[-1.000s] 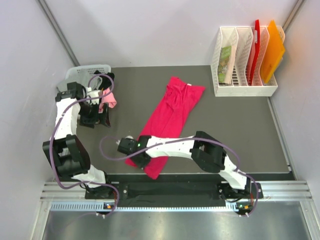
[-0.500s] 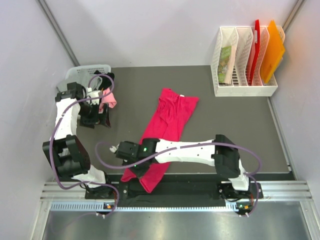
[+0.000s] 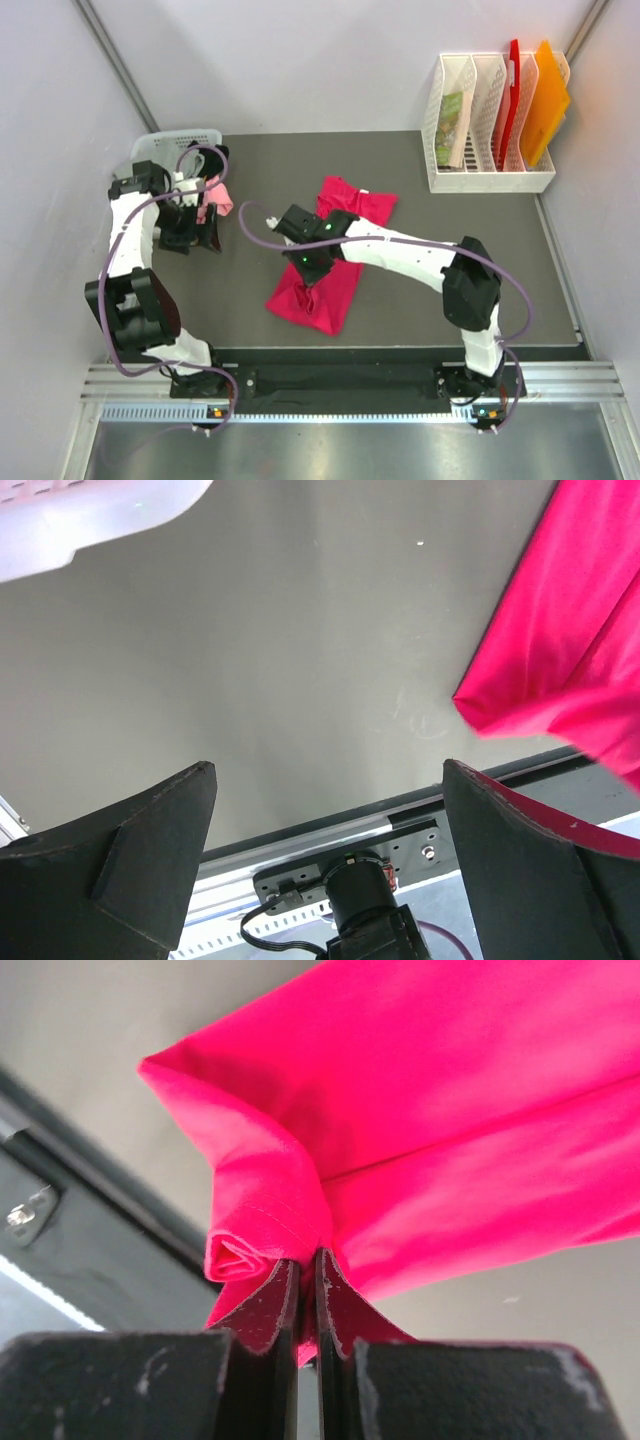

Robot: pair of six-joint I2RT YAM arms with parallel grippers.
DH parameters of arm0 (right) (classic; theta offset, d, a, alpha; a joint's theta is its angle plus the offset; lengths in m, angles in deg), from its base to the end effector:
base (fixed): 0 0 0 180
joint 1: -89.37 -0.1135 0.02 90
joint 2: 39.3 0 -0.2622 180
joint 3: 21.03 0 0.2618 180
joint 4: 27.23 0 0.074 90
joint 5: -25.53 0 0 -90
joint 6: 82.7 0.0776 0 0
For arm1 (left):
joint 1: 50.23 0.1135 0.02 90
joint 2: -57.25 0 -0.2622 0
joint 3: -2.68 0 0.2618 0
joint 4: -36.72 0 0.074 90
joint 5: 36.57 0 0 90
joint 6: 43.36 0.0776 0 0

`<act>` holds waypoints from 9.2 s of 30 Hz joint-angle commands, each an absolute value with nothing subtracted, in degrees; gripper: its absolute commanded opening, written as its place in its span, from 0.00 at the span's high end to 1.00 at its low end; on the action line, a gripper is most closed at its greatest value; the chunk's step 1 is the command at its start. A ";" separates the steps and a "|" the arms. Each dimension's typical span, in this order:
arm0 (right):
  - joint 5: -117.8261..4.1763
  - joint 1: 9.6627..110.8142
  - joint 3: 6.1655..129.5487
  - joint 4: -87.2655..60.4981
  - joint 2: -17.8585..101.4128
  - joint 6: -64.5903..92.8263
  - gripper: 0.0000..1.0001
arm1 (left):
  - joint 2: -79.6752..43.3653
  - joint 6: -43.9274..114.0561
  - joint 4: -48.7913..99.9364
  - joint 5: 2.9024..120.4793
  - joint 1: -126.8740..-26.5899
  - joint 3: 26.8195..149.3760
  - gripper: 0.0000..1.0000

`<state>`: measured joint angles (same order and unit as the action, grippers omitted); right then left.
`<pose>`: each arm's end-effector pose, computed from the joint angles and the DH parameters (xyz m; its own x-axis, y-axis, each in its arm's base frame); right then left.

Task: Fold and stack the t-shirts
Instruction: Fold the folded rectangular tshirt in 1/3 of the way, then grab one side of the 2/3 rectangular tshirt with right arm

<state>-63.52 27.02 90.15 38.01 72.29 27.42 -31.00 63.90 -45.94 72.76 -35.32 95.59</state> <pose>0.2034 0.3910 0.2173 -0.7027 -0.6002 -0.3820 -0.6892 0.7076 0.1560 0.2999 0.0533 0.2528 -0.9550 0.0355 -0.2946 0.1121 0.9624 -0.2475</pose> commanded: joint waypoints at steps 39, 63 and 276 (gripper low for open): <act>-76.84 53.50 110.25 39.54 85.95 17.67 0.11 | -37.85 68.26 -54.66 81.82 -37.57 100.21 0.01; -55.15 36.10 80.82 25.58 66.43 34.64 0.26 | -36.00 68.70 -55.54 81.82 -38.19 100.13 0.01; -79.40 2.35 97.70 43.06 73.38 28.83 1.00 | -30.99 69.06 -54.67 79.80 -41.18 99.51 0.01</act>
